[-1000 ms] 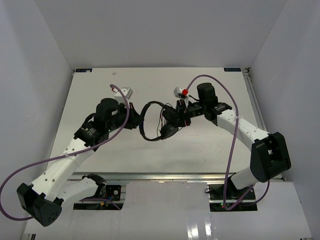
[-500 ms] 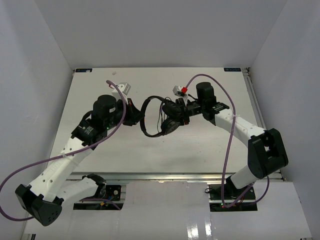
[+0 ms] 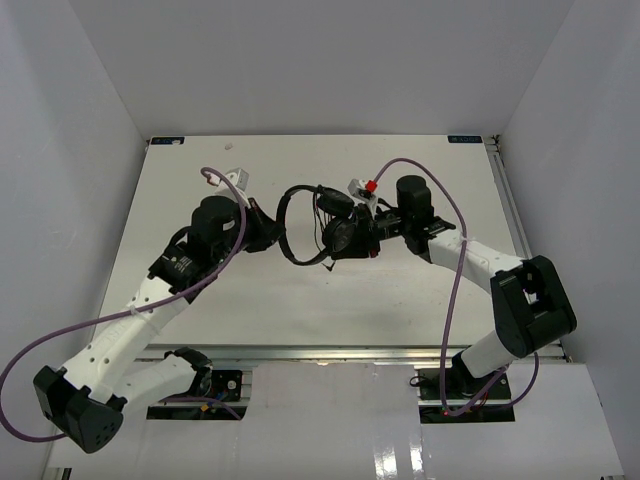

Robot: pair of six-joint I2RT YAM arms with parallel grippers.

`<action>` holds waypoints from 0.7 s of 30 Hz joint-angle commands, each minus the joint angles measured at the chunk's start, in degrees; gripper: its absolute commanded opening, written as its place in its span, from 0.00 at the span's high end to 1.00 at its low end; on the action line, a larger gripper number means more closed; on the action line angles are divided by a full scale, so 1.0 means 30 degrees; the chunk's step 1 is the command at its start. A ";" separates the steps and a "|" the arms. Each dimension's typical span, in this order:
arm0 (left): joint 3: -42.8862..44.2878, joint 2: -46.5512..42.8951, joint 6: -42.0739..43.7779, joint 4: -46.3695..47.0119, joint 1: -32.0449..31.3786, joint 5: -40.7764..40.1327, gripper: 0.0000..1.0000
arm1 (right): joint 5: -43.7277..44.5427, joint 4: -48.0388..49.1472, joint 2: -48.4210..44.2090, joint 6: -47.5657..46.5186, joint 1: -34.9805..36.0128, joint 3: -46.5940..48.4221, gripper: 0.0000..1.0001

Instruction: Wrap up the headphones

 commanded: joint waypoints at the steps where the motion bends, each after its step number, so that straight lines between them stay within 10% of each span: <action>1: -0.1407 -0.0041 -0.3230 0.2311 -0.0050 -0.2723 1.00 | -0.0916 0.4653 0.0863 0.3853 -0.0057 -0.0611 0.91; 14: -0.5538 0.2314 -0.7167 0.6470 0.0025 -0.5341 1.00 | -0.0068 2.7185 1.0953 2.1996 -0.0579 0.0331 0.91; 21: -0.5827 0.4529 -0.8501 0.7342 0.0567 -0.5449 1.00 | 0.0740 2.8685 1.3993 2.3357 -0.0851 0.0895 0.91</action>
